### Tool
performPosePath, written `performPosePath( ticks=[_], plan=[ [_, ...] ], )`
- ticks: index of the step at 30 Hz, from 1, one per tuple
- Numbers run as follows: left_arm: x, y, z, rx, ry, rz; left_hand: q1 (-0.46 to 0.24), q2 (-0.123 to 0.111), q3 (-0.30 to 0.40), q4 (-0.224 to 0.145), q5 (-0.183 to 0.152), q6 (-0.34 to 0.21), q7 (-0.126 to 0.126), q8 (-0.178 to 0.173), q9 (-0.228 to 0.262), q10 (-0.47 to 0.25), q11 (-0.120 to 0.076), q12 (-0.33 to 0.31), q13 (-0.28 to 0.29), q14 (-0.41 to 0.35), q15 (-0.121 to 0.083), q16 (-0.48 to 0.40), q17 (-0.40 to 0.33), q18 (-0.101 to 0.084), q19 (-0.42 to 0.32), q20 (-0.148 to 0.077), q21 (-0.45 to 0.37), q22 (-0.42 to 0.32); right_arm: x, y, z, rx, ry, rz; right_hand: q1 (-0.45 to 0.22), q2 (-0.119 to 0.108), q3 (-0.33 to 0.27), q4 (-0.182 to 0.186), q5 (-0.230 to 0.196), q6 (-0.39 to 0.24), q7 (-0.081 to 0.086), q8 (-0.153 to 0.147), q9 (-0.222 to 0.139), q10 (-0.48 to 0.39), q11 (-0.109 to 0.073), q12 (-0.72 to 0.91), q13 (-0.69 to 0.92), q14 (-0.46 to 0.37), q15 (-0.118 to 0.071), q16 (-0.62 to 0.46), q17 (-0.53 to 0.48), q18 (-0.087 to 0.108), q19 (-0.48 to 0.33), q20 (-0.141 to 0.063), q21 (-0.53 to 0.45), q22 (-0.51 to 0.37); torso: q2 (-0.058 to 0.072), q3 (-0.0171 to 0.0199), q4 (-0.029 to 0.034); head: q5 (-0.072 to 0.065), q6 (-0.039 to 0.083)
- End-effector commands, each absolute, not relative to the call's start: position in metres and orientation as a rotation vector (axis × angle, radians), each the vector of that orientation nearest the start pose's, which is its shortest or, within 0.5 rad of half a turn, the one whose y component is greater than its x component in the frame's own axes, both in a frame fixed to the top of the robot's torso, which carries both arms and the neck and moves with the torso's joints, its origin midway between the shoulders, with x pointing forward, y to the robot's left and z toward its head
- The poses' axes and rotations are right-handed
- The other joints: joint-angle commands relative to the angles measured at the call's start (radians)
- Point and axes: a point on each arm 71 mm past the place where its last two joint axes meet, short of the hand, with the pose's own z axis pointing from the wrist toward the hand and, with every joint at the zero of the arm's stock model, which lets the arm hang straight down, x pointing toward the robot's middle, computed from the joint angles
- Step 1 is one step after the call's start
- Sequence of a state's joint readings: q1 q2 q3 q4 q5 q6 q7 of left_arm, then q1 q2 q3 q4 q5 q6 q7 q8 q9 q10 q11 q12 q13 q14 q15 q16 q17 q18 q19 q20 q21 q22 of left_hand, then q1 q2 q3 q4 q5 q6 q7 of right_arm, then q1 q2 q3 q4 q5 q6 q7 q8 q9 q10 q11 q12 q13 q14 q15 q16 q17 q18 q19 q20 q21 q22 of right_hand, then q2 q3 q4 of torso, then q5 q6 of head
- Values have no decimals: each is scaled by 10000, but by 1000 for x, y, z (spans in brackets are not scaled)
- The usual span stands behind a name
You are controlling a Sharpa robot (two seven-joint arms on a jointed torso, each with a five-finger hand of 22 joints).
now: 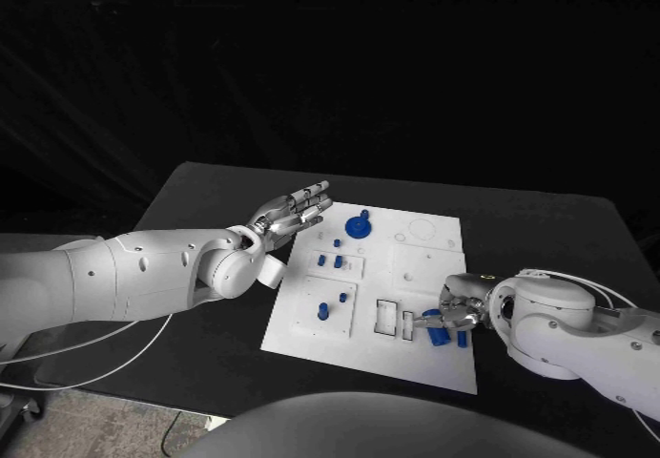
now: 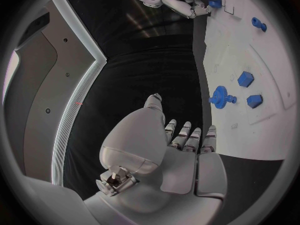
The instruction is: Assemble the parts on the task board
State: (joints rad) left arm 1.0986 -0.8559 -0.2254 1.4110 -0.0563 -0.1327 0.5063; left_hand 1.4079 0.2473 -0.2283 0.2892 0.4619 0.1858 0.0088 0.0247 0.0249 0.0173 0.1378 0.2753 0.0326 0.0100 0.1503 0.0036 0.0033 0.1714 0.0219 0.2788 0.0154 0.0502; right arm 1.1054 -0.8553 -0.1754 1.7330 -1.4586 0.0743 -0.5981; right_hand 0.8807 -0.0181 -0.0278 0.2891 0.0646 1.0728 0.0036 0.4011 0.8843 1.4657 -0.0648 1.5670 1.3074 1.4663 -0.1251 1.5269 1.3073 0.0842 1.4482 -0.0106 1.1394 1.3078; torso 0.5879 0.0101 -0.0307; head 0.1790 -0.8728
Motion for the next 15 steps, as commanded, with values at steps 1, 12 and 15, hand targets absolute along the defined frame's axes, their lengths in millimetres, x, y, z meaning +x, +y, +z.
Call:
performPosePath(
  ticks=[1,12,15],
  plan=[
    [450,241,-288,-11106,16333,-15414,43,23,38,-21,58,-7,69,19,15,-15,64,44,13,13,77,19,12,91,38,65,40,16,391,-177,-290,-2881,23288,1839,408,-30,72,-140,444,104,28,-278,-155,1051,59,38,2634,884,104,-72,1834,4,-13,82,-95,1502,3,2,0,32,2],
    [450,241,-289,-11116,16381,-15435,65,14,42,-33,69,-8,80,18,15,-10,93,68,16,33,92,30,19,94,46,64,45,23,387,-176,-294,-1720,23887,2700,2512,-284,1450,-1259,7439,13,17,-1030,-436,1051,33,38,2634,862,65,-152,1702,97,-127,43,-673,1357,-1,3,-8,58,2],
    [450,241,-289,-11123,16386,-15426,75,12,45,-38,75,-7,82,18,15,-8,102,75,16,40,98,33,21,95,50,63,47,28,386,-178,-293,-1016,23958,3147,2565,-389,1927,-1368,8374,15,29,-1012,-339,1051,35,38,2634,859,72,-167,1671,98,-113,46,-701,1359,1,1,-12,96,2]
  ],
)
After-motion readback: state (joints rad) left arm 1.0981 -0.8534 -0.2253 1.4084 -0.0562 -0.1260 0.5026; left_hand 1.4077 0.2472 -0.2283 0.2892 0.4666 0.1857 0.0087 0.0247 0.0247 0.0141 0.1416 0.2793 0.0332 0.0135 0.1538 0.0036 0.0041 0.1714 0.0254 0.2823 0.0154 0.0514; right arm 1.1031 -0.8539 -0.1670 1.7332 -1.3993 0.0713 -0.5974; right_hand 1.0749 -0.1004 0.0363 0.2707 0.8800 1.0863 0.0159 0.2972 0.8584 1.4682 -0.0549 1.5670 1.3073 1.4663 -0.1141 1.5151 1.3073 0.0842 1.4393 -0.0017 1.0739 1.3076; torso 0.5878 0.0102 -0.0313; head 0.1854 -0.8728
